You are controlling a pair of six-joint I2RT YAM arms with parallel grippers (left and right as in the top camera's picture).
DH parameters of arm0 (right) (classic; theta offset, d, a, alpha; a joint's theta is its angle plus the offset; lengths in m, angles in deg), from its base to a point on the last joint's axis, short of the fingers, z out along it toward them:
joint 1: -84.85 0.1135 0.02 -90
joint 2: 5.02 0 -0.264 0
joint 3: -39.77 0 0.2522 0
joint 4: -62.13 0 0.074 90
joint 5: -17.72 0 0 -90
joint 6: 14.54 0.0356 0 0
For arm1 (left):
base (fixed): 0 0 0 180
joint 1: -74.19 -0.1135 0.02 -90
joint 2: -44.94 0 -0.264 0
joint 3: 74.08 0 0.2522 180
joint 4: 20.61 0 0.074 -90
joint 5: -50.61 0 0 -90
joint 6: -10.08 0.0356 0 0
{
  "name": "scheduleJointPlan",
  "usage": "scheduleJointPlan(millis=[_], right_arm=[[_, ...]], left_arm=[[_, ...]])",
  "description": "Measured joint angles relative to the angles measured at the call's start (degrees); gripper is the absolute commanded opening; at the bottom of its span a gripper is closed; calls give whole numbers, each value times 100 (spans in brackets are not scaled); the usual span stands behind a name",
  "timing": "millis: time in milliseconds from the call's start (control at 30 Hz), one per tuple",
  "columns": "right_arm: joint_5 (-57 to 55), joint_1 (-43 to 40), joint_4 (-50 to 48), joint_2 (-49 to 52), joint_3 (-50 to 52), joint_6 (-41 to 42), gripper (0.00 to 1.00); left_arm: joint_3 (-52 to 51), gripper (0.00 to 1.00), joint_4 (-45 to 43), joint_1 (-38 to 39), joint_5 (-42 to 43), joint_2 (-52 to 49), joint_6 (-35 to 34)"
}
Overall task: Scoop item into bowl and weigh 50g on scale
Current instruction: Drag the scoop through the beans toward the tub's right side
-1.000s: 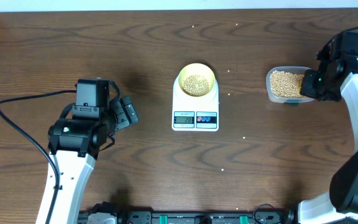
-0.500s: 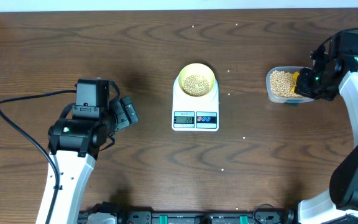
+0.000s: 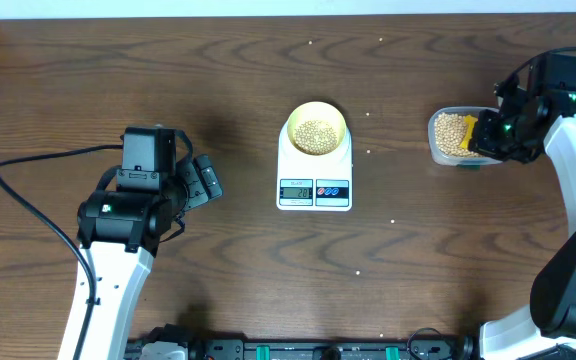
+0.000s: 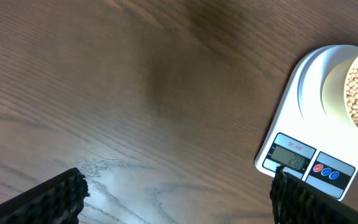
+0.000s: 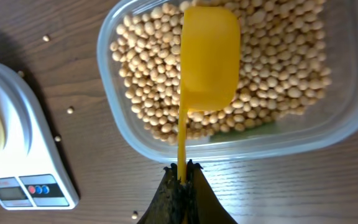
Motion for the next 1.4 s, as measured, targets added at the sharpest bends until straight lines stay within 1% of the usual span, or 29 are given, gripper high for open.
scheduleJointPlan(millis=[733,1133,1400], right_arm=[[911,-448,-39,0,236,0,1],[1593,-817,-26,0,326,-7,1],[2076,-1049,-339,0,660,-9,1]], left_arm=[[0,96,2,0,0,0,0],[0,96,0,0,0,0,0],[0,96,0,0,0,0,0]])
